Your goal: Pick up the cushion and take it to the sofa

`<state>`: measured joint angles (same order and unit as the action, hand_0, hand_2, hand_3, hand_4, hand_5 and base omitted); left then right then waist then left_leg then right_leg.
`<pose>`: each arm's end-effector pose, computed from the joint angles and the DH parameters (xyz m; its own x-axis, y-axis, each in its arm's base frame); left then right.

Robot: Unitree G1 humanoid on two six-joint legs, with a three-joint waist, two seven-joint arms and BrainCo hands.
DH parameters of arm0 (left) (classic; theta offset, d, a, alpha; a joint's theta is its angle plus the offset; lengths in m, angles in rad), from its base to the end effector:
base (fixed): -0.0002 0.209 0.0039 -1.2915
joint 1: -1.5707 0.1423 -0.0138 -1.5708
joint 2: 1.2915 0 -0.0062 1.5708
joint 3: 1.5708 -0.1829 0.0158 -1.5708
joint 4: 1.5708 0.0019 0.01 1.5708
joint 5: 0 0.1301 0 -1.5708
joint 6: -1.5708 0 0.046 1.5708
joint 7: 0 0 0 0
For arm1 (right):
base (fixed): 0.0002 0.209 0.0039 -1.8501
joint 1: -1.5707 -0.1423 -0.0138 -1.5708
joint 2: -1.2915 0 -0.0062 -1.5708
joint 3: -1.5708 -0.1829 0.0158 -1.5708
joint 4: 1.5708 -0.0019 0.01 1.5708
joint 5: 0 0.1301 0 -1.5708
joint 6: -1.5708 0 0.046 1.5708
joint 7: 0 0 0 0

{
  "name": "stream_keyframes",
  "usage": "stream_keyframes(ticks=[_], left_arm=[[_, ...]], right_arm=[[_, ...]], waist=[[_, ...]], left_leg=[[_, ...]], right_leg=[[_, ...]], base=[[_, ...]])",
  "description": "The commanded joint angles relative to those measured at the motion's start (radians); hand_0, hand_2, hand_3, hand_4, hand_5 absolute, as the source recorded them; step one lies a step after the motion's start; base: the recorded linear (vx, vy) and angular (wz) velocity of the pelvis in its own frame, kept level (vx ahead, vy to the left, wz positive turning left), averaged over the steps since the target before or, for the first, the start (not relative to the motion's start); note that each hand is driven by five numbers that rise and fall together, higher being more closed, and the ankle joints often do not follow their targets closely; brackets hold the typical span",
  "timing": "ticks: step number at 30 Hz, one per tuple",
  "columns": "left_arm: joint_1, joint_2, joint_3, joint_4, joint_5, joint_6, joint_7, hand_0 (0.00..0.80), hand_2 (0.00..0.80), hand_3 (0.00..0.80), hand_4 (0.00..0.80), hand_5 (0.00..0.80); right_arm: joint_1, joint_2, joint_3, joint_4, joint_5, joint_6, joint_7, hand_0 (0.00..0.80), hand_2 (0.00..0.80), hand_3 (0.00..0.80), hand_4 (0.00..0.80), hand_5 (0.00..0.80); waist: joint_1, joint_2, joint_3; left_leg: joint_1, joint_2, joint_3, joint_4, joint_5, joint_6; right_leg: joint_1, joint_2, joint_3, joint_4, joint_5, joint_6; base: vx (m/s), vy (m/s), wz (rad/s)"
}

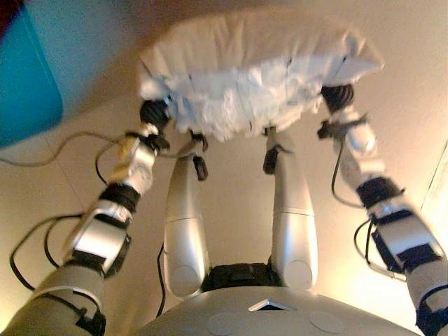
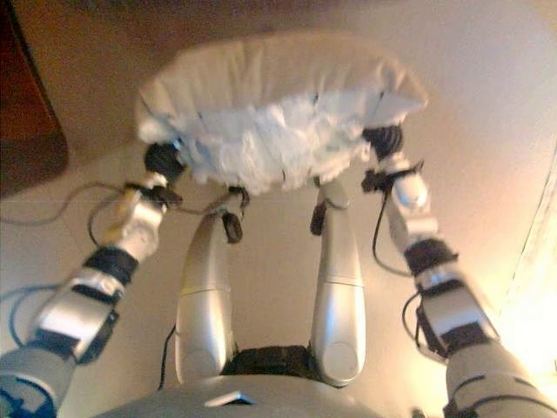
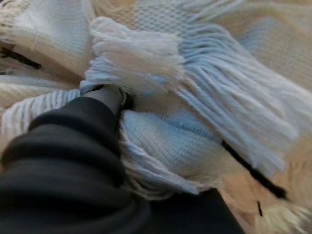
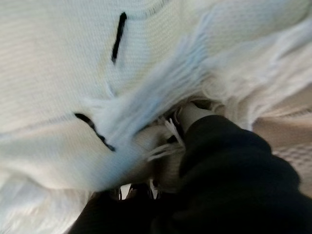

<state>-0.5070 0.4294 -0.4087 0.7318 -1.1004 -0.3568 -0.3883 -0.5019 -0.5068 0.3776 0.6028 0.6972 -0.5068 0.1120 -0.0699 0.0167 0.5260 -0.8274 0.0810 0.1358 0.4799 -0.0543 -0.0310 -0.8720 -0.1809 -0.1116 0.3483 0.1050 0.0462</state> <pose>0.2778 0.2039 0.0492 0.9430 -0.2957 0.1524 0.3326 0.8505 -0.4074 0.2786 -0.2100 0.0833 0.9361 0.2024 0.2878 -0.2133 0.9770 0.0066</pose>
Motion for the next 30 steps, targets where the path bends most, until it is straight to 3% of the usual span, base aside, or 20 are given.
stream_keyframes(ticks=[1, 4, 7, 8, 9, 10, 11, 14, 16, 22, 30], left_arm=[[0.001, -0.067, 0.004, -0.204, 0.09, -0.041, -0.039, 0.8, 0.8, 0.8, 0.8, 0.8], [0.065, -0.077, 0.023, -0.268, 0.106, -0.029, -0.042, 0.8, 0.8, 0.8, 0.8, 0.8], [0.131, -0.086, 0.029, -0.328, 0.123, -0.016, -0.03, 0.8, 0.8, 0.8, 0.8, 0.8], [0.152, -0.087, 0.035, -0.339, 0.127, -0.017, -0.032, 0.8, 0.8, 0.8, 0.8, 0.8], [0.177, -0.094, 0.051, -0.34, 0.134, -0.013, -0.05, 0.8, 0.8, 0.8, 0.8, 0.8], [0.224, -0.093, 0.074, -0.343, 0.13, -0.014, -0.08, 0.8, 0.8, 0.8, 0.8, 0.8], [0.256, -0.085, 0.093, -0.354, 0.124, -0.013, -0.093, 0.8, 0.8, 0.8, 0.8, 0.8], [0.352, -0.064, 0.152, -0.45, 0.128, 0.013, -0.067, 0.8, 0.8, 0.8, 0.8, 0.8], [0.433, -0.077, 0.189, -0.531, 0.168, 0.017, -0.009, 0.8, 0.8, 0.8, 0.8, 0.8], [0.582, -0.113, 0.204, -0.682, 0.231, -0.012, 0.068, 0.8, 0.8, 0.8, 0.8, 0.8], [0.636, -0.101, 0.172, -0.763, 0.248, -0.016, 0.112, 0.8, 0.8, 0.8, 0.8, 0.8]], right_arm=[[-0.017, 0.086, 0.013, -0.224, -0.07, -0.096, 0.099, 0.8, 0.8, 0.8, 0.8, 0.8], [0.05, 0.098, -0.02, -0.251, -0.096, -0.087, 0.096, 0.8, 0.8, 0.8, 0.8, 0.8], [0.121, 0.11, -0.055, -0.274, -0.091, -0.077, 0.111, 0.8, 0.8, 0.8, 0.8, 0.8], [0.146, 0.114, -0.062, -0.28, -0.114, 0.071, 0.074, 0.8, 0.8, 0.8, 0.8, 0.8], [0.195, 0.116, -0.077, -0.246, -0.097, 0.019, 0.125, 0.8, 0.8, 0.8, 0.8, 0.8], [0.273, 0.114, -0.108, -0.222, -0.088, -0.093, 0.221, 0.8, 0.8, 0.8, 0.8, 0.8], [0.318, 0.105, -0.13, -0.222, -0.063, -0.109, 0.274, 0.8, 0.8, 0.8, 0.8, 0.8], [0.412, 0.088, -0.205, -0.336, -0.058, -0.017, 0.322, 0.8, 0.8, 0.8, 0.8, 0.8], [0.48, 0.12, -0.233, -0.437, -0.09, 0.054, 0.294, 0.8, 0.8, 0.8, 0.8, 0.8], [0.592, 0.173, -0.238, -0.637, -0.185, 0.099, 0.231, 0.8, 0.8, 0.8, 0.8, 0.8], [0.62, 0.169, -0.211, -0.76, -0.153, 0.119, 0.167, 0.8, 0.8, 0.8, 0.8, 0.8]], waist=[[0.018, -0.005, -0.006], [0.029, -0.013, -0.013], [0.038, -0.017, -0.072], [0.041, -0.016, -0.086], [0.047, -0.017, -0.105], [0.048, -0.017, -0.132], [0.047, -0.017, -0.151], [0.044, -0.021, -0.225], [0.05, -0.024, -0.286], [0.061, -0.034, -0.375], [0.06, -0.044, -0.412]], left_leg=[[0.142, -0.007, 0.007, -0.12, 0.054, -0.051], [0.265, -0.019, 0.013, -0.161, 0.046, -0.036], [0.35, -0.031, 0.017, -0.209, 0.057, -0.014], [0.389, -0.03, 0.013, -0.222, 0.035, -0.018], [0.415, -0.03, 0.01, -0.243, 0.036, -0.018], [0.453, -0.03, 0.013, -0.271, 0.036, -0.016], [0.486, -0.033, 0.013, -0.295, 0.037, -0.013], [0.606, -0.04, 0.02, -0.379, 0.052, -0.001], [0.705, -0.042, 0.018, -0.432, 0.046, 0.003], [0.856, -0.044, 0.027, -0.502, 0.031, 0.019], [0.956, -0.05, 0.028, -0.567, 0.023, 0.037]], right_leg=[[0.206, -0.017, -0.06, -0.045, -0.067, 0.068], [0.336, -0.024, -0.088, -0.082, -0.078, 0.064], [0.425, -0.03, -0.111, -0.119, -0.072, 0.057], [0.462, -0.028, -0.111, -0.124, -0.093, 0.065], [0.489, -0.026, -0.115, -0.137, -0.094, 0.063], [0.523, -0.021, -0.116, -0.154, -0.094, 0.065], [0.552, -0.019, -0.12, -0.171, -0.094, 0.068], [0.671, -0.003, -0.132, -0.248, -0.08, 0.064], [0.767, 0.009, -0.136, -0.298, -0.082, 0.062], [0.901, 0.024, -0.157, -0.328, -0.093, 0.06], [0.966, 0.026, -0.15, -0.337, -0.078, 0.079]], base=[[0.047, -0.008, -0.02], [-0.02, 0.002, 0.01], [0.016, 0.017, 0.07], [0.12, 0.022, 0.02], [0.121, 0.019, 0.0], [0.077, 0.036, -0.02], [0.105, 0.049, -0.01], [0.155, 0.03, 0.02], [0.257, 0.007, 0.02], [0.145, 0.03, 0.02], [0.03, 0.014, 0.02]])
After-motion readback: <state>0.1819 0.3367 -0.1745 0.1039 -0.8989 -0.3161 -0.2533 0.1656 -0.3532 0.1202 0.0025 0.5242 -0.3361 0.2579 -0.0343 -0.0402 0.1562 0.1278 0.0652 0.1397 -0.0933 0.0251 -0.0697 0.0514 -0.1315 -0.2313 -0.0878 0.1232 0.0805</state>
